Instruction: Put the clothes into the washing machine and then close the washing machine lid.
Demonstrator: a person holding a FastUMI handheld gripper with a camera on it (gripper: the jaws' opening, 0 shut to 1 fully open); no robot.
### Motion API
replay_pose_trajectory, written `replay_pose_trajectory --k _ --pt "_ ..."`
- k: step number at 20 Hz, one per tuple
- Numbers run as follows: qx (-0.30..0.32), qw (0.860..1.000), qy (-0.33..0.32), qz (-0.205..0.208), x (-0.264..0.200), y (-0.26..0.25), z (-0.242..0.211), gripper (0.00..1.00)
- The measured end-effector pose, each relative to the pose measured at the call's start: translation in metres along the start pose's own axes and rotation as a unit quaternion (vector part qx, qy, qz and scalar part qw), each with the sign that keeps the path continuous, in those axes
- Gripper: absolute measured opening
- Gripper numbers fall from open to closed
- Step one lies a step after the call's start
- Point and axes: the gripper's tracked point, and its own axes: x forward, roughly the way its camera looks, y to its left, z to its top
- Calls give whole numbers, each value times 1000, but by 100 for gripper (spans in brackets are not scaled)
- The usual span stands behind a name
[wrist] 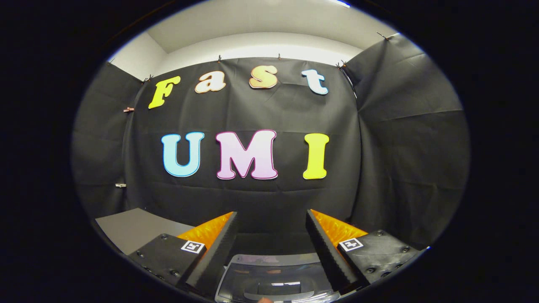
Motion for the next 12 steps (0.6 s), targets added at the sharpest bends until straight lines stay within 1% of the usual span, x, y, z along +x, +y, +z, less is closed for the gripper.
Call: replay_pose_trajectory --k 4,12 --pt "5 1000 -2 3 -5 5 2 100" --pt "4 1000 -11 -5 -6 0 7 100"
